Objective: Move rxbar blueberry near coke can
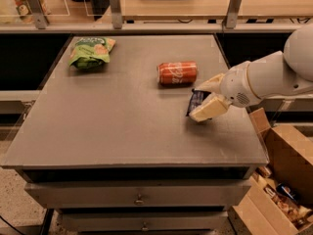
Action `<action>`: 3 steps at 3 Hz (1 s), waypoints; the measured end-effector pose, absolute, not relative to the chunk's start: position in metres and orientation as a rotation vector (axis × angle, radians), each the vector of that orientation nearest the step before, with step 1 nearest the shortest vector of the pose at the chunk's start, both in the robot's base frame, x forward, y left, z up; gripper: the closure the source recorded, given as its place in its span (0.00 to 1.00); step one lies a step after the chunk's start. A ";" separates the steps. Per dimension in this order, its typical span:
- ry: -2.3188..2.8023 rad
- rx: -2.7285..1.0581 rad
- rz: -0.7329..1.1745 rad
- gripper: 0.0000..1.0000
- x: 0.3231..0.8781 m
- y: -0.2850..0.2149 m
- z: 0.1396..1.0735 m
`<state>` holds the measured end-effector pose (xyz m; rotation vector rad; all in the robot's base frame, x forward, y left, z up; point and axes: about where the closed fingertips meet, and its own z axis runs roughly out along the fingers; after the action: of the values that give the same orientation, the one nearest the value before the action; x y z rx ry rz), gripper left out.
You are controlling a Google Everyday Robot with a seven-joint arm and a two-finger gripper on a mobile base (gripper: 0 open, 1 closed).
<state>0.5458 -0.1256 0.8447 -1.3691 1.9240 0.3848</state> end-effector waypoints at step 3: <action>2.001 -1.117 0.265 0.59 0.597 -0.154 0.836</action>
Offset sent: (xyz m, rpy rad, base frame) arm 0.0611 -0.0321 -0.0100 0.0313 -0.0609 -0.2534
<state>0.5973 -0.1535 0.8358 -1.1167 2.0014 0.2653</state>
